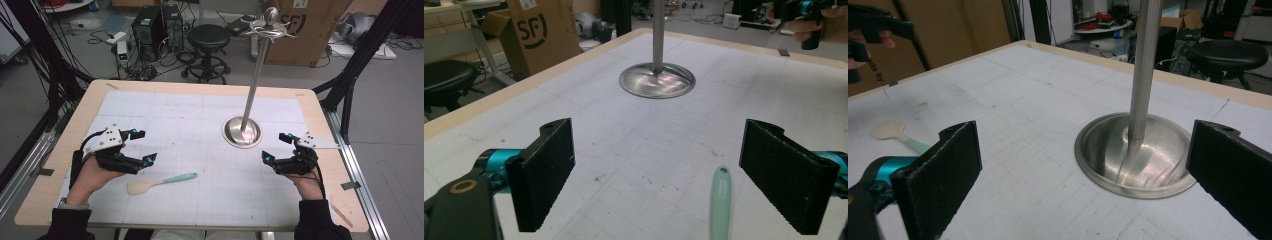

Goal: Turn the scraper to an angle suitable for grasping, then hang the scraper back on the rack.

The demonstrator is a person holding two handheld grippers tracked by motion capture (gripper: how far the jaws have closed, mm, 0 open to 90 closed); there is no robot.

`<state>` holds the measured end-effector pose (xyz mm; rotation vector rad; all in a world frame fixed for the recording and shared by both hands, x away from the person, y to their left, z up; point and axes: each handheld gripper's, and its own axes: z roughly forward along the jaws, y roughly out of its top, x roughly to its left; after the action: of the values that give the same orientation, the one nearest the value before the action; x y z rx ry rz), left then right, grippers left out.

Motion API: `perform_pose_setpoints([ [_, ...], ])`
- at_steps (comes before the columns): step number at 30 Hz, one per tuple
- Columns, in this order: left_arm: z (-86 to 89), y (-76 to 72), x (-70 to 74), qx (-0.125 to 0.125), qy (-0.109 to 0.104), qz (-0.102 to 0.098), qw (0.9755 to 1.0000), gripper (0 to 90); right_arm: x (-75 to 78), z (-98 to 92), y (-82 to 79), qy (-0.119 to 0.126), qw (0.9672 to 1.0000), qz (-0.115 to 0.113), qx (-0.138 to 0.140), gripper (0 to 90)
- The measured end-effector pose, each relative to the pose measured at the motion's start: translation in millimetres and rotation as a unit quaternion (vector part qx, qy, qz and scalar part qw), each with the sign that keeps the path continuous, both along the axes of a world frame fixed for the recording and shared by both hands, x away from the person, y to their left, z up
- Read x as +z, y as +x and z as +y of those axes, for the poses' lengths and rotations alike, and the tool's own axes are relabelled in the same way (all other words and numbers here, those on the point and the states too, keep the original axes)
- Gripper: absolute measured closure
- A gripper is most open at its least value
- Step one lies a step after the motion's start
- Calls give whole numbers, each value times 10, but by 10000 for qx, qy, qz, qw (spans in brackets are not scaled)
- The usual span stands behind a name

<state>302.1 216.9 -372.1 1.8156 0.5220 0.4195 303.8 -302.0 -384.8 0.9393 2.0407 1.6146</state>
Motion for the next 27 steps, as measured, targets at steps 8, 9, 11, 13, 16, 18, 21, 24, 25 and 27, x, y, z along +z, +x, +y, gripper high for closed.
perform_pose_setpoints([
  [8,-25,12,-26,-65,49,113,9999,166,-5,-21,11,19,10000,8,-9,3],
  [9,-28,10,-26,-81,46,125,9999,166,-1,-22,8,26,10000,-4,-12,3],
  [11,-34,8,-30,-115,62,150,9998,166,4,-23,1,30,10000,0,-14,3],
  [13,-54,9,-39,-195,92,197,9996,163,6,-21,-5,26,10000,-5,-13,3],
  [16,-103,14,-58,-335,121,321,9989,163,9,-23,-12,33,10000,-16,3,3],
  [18,-142,17,-69,-417,205,398,9981,164,16,-36,-17,67,10000,-9,-6,3],
  [21,-184,11,-81,-583,243,502,9967,163,18,-45,-17,71,10000,-15,-21,3],
  [24,-202,30,-85,-674,459,615,9948,172,20,-48,-22,97,9999,13,-27,3],
  [25,-215,34,-88,-706,497,712,9937,173,18,-47,-18,86,10000,-3,-18,3],
  [27,-248,45,-92,-806,662,833,9910,176,16,-43,-18,75,10000,14,0,3],
])
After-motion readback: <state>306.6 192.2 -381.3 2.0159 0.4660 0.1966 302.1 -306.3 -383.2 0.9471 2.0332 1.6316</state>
